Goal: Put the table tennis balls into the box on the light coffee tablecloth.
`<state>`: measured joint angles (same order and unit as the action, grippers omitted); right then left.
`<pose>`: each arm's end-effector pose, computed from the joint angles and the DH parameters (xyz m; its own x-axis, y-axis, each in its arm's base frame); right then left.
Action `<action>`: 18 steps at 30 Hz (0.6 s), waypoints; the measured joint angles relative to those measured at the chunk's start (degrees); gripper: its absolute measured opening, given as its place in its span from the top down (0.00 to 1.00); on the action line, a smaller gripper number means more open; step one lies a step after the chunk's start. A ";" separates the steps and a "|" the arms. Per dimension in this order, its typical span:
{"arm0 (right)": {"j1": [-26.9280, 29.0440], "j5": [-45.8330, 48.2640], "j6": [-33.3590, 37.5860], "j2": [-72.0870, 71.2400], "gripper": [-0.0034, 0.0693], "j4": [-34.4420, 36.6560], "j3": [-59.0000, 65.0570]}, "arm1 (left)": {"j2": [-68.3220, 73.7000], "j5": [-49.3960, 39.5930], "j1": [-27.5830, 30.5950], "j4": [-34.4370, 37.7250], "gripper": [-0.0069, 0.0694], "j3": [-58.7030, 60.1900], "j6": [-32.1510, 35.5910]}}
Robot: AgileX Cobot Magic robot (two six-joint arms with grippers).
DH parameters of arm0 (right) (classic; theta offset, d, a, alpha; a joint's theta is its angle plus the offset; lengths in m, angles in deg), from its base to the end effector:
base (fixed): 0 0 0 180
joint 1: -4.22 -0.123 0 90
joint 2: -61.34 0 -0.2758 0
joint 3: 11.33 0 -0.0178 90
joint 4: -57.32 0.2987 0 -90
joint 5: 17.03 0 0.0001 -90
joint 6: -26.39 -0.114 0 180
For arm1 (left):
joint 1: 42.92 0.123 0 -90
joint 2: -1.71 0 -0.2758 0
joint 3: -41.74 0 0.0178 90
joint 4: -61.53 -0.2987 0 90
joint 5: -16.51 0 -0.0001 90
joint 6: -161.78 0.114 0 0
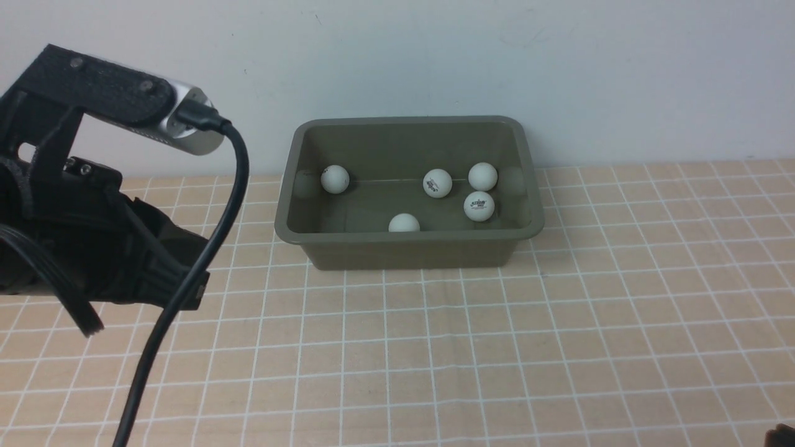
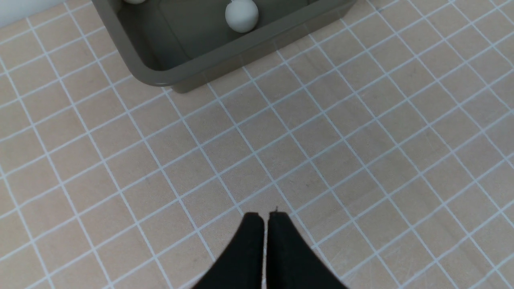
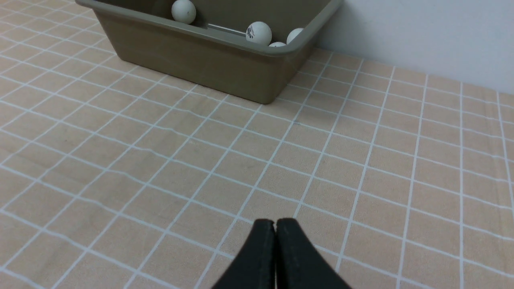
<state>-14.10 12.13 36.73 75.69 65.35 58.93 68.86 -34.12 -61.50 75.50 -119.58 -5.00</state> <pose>0.1236 0.0491 0.1916 -0.3568 -0.1789 -0.9169 -0.3941 0.9187 -0.0259 0.2470 -0.1055 0.3365 -0.6431 0.2930 -0.7075 0.4858 0.8703 -0.0811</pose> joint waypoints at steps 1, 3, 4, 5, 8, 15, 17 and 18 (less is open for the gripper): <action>0.00 -0.23 0.00 0.00 0.95 0.00 0.00 | 0.00 0.00 0.00 0.05 0.96 0.00 0.00; 0.00 -0.39 0.00 0.00 0.95 -0.05 0.00 | 0.00 0.00 0.00 0.05 0.96 0.00 0.00; 0.00 -0.39 0.00 0.00 0.95 -0.05 0.00 | 0.00 0.00 0.00 0.05 0.96 0.00 0.00; 0.00 -0.39 0.00 0.00 0.95 -0.05 0.00 | 0.00 0.00 0.00 0.05 0.96 0.00 0.00; 0.00 -0.39 0.00 0.00 0.95 -0.14 0.00 | 0.00 0.40 0.00 0.74 0.96 0.00 0.00; 0.00 -0.39 0.00 0.00 0.95 -0.19 0.00 | 0.00 0.57 0.00 2.88 0.96 0.00 0.00; 0.00 -0.39 0.00 0.00 0.95 -0.19 0.00 | 0.00 0.47 0.00 2.88 0.96 0.00 0.00; 0.00 -0.39 -0.11 0.00 0.95 -0.21 0.00 | 0.00 0.40 0.00 2.88 0.96 0.00 0.00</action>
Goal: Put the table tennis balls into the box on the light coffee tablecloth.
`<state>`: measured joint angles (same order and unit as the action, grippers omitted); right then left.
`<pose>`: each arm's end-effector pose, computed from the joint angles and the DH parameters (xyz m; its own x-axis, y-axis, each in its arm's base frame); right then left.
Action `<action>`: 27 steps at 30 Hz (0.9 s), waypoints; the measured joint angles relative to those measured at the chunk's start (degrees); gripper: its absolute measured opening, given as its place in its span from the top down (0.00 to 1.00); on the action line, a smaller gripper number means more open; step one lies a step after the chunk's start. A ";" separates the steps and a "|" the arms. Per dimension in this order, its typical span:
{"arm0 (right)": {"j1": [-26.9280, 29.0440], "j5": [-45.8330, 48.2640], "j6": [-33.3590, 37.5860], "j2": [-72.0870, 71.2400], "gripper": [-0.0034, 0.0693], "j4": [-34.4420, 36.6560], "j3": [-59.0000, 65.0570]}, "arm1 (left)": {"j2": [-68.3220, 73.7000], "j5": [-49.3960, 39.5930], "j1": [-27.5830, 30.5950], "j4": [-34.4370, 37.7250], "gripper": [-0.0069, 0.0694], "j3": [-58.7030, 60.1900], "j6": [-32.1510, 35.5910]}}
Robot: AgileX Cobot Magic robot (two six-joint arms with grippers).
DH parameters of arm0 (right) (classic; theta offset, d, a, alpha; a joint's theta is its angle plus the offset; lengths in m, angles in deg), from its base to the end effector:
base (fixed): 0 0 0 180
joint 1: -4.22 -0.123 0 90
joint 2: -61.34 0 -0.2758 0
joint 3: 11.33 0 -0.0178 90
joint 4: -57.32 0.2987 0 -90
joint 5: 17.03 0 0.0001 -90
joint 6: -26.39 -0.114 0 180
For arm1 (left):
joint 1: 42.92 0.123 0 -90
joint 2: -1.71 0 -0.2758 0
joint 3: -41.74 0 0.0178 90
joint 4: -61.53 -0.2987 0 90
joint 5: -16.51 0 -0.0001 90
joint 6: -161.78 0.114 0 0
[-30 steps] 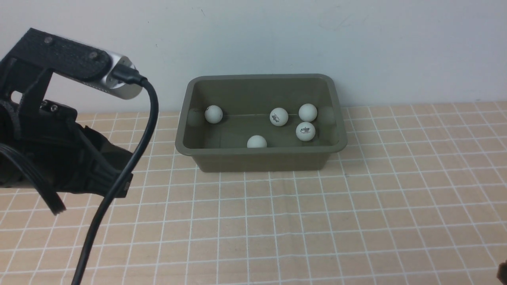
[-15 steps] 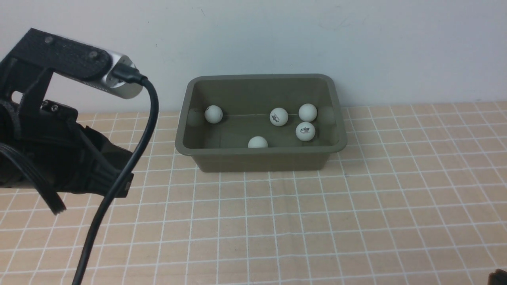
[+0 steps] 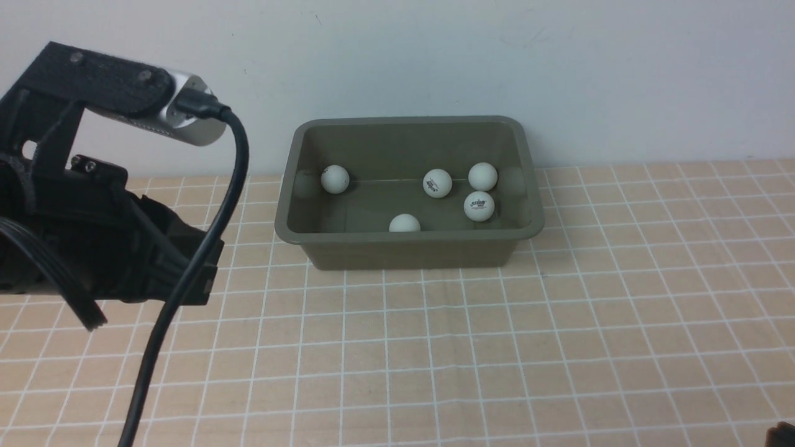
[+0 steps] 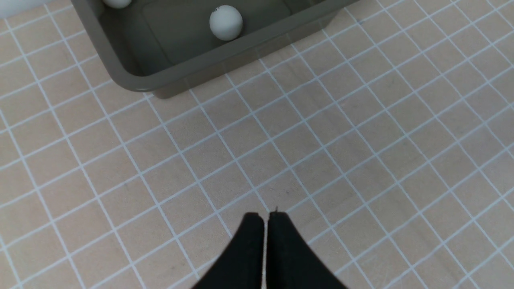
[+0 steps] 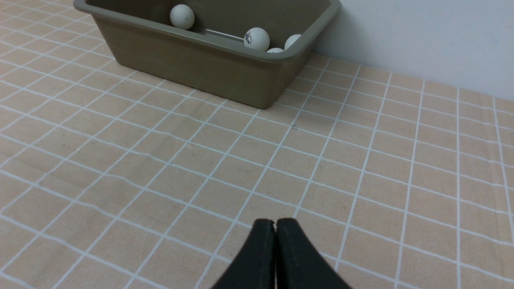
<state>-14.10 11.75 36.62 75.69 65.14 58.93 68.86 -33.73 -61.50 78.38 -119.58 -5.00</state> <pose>0.1240 0.0489 0.1923 -0.3510 -0.1779 -0.9193 -0.3921 0.9195 -0.0283 0.2462 -0.1096 0.3382 -0.6496 0.2589 -0.7148 0.4864 0.8642 -0.1290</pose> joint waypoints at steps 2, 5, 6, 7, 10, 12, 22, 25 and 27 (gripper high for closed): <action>0.00 0.00 -0.19 0.00 0.95 0.00 0.00 | 0.00 0.00 0.00 0.00 0.96 0.00 0.00; 0.00 -0.06 -0.34 0.00 0.95 0.00 0.00 | -0.83 -0.26 0.00 0.05 0.96 0.00 0.00; 0.00 -0.06 -0.34 0.00 0.95 0.00 0.00 | -1.04 -0.26 -0.06 0.05 0.96 0.00 0.00; 0.00 -0.06 -0.34 0.00 0.95 0.00 0.00 | -1.36 -0.26 -0.06 0.05 0.96 0.00 0.00; 0.00 -0.11 -0.34 0.00 0.95 0.00 0.00 | -1.56 -0.19 -0.06 0.00 0.96 0.00 0.00; 0.00 -0.11 -0.34 0.00 0.95 0.00 0.00 | -1.39 -0.13 -0.06 0.00 0.96 0.00 0.00; 0.00 -0.23 -0.34 0.00 0.95 0.00 0.06 | -9.87 -0.02 9.85 -2.64 0.96 0.00 0.00; 0.00 -0.23 -0.34 0.00 0.95 0.00 0.06 | -14.66 -0.02 13.94 -4.08 0.96 0.00 0.00; 0.00 -0.23 -0.39 0.00 0.95 0.00 0.06 | -19.33 0.03 16.74 -4.92 0.96 0.37 0.00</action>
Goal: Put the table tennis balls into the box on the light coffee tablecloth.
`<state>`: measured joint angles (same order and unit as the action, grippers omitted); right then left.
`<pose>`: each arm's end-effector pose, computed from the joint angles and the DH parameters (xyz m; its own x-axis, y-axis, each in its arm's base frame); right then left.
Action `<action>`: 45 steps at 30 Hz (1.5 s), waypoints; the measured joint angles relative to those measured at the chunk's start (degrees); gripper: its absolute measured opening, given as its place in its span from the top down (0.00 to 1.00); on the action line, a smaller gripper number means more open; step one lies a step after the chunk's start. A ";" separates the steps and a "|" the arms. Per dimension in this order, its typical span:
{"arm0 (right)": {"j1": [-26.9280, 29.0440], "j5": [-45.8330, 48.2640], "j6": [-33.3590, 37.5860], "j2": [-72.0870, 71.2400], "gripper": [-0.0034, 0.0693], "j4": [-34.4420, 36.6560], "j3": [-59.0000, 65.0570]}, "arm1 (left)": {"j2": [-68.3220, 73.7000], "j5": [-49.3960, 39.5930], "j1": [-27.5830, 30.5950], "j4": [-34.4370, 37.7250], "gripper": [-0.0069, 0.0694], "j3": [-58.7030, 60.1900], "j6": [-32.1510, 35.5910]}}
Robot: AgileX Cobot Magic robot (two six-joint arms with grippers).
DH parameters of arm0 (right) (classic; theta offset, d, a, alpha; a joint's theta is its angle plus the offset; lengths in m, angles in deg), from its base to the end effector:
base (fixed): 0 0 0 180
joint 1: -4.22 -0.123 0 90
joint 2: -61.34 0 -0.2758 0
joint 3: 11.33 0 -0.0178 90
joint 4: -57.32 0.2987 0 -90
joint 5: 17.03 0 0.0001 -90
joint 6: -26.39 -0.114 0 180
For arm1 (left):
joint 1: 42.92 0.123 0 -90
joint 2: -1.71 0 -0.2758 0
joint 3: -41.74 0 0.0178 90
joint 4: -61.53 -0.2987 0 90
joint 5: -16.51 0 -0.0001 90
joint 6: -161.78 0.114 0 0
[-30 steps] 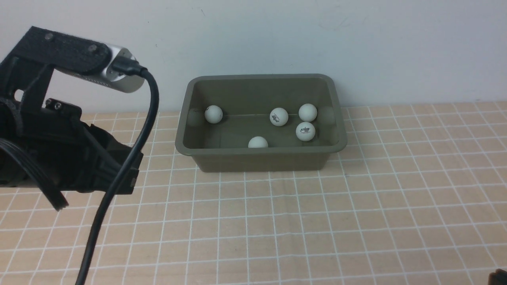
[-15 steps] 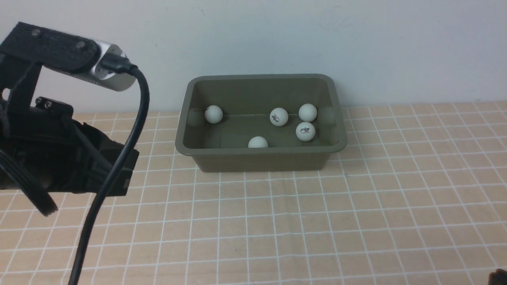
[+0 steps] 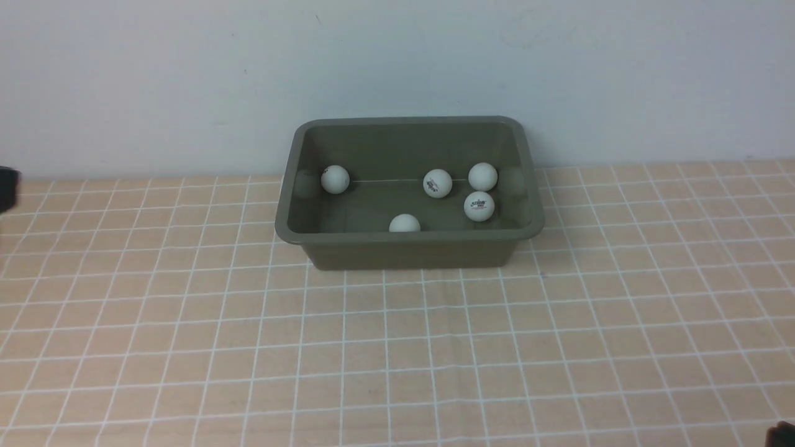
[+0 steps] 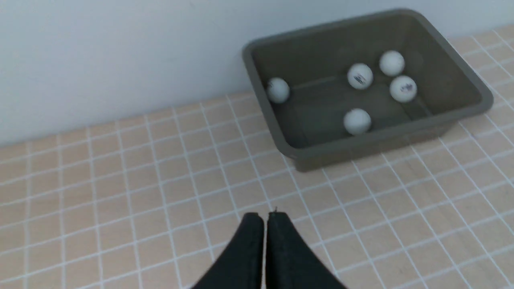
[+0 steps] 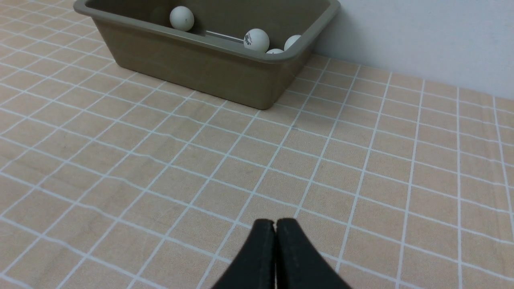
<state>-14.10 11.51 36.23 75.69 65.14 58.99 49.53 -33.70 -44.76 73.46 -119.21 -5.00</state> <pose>0.1242 0.0489 0.1923 -0.3511 -0.1705 -0.9207 -0.3891 0.9209 -0.0222 0.1825 -0.0240 0.4108 -0.4266 0.1087 -0.8979 0.2159 0.9763 0.0157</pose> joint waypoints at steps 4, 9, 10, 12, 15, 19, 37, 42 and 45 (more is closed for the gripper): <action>0.00 0.00 0.00 0.00 0.95 0.00 0.00 | -8.46 1.18 2.10 -0.43 0.96 3.56 0.00; 0.00 0.00 0.05 0.00 0.95 0.00 0.00 | -24.36 5.11 2.61 -0.70 0.96 16.03 -0.24; 0.00 0.00 0.05 0.00 0.95 0.00 0.00 | -25.75 5.74 2.61 -0.70 0.96 17.41 -0.24; 0.00 0.00 0.05 0.00 0.95 0.00 0.00 | -29.77 7.97 2.61 -0.70 0.96 21.99 -0.67; 0.00 0.00 0.05 0.00 0.95 0.00 0.00 | -32.22 10.08 2.61 -0.70 0.96 25.63 -1.34; 0.00 0.00 0.05 0.00 0.95 0.00 0.00 | -33.08 12.98 2.61 -0.77 0.96 30.90 -2.50; 0.00 0.00 0.05 0.00 0.95 0.00 0.00 | -33.08 24.67 2.61 -7.31 0.96 50.32 -3.00; 0.00 0.00 0.05 0.00 0.95 0.00 0.00 | -33.08 25.43 2.61 -7.31 0.96 54.02 -3.05; 0.00 0.00 0.05 0.00 0.95 0.00 0.00 | -33.08 25.47 2.61 -7.31 0.96 55.96 -3.05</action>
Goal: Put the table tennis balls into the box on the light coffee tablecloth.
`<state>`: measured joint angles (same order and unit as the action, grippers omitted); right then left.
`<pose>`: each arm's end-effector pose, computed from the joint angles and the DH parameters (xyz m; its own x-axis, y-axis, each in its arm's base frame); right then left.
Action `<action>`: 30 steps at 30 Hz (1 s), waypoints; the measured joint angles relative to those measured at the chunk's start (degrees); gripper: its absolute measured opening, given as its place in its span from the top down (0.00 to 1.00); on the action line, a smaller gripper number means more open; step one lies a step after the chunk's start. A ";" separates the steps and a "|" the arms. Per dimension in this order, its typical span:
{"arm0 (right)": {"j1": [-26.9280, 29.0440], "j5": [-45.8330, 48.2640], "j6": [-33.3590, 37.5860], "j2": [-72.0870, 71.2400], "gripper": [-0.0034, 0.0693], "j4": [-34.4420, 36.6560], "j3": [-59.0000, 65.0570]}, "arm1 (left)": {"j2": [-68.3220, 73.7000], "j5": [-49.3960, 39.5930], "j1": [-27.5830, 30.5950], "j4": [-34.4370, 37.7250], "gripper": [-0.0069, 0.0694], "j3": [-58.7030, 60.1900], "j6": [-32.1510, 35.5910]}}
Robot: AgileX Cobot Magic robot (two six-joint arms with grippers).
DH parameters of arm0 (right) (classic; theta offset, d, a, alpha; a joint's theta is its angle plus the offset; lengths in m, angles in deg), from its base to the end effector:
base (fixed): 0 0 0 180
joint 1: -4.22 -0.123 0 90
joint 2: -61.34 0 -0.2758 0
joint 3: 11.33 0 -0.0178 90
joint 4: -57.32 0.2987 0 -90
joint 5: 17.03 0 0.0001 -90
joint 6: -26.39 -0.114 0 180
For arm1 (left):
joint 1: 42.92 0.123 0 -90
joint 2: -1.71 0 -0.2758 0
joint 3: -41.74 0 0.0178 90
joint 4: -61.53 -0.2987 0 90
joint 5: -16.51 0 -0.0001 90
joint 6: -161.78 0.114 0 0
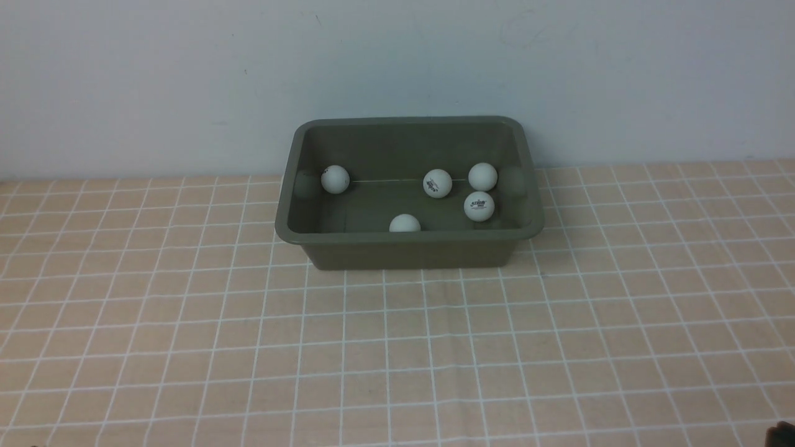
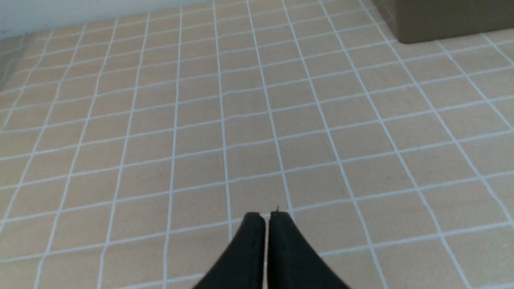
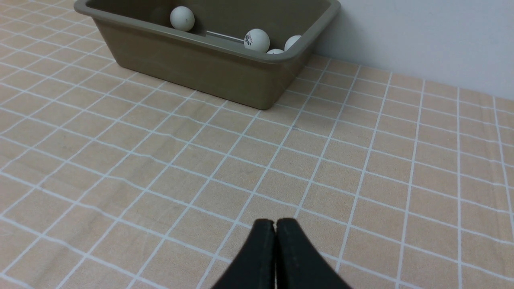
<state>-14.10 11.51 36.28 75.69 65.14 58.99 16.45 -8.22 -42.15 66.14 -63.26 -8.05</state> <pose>0.1242 0.0489 0.1923 -0.3507 -0.1713 -0.9207 -0.3894 0.9208 -0.0230 0.1357 -0.0020 0.1652 -0.4090 0.0987 -0.9072 0.0601 0.9949 0.0811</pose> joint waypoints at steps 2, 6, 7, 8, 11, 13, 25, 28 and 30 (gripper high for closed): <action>0.00 0.00 0.00 0.00 0.95 0.00 0.00 | -0.34 0.76 0.00 0.00 0.96 1.22 -0.12; 0.00 0.00 0.00 0.00 0.95 0.00 0.00 | -1.75 2.48 0.00 -0.06 0.96 3.32 -1.15; 0.00 0.00 0.00 0.00 0.95 0.00 0.00 | -2.13 3.03 0.00 -0.06 0.96 3.40 -1.68; 0.00 0.00 0.00 0.00 0.95 0.00 0.00 | -2.47 3.27 0.00 -0.06 0.96 3.47 -2.16; 0.00 0.00 0.00 0.00 0.95 0.00 0.00 | -2.75 3.48 0.00 -0.02 0.96 3.47 -3.47; 0.00 0.00 0.00 0.00 0.95 0.00 0.00 | -3.27 3.48 0.00 -0.02 0.96 3.52 -4.55; 0.00 0.00 0.00 0.00 0.95 0.00 0.00 | -7.20 2.90 0.00 -0.02 0.96 3.52 -5.07; 0.00 0.00 0.00 0.00 0.95 0.00 0.00 | -7.20 2.90 0.00 -0.02 0.96 3.52 -5.08; 0.00 0.00 0.00 0.00 0.95 0.00 0.00 | -7.20 2.90 0.00 -0.02 0.96 3.52 -5.08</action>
<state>-14.10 11.51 36.28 75.69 65.14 58.99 9.25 -5.32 -42.15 66.12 -59.74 -13.12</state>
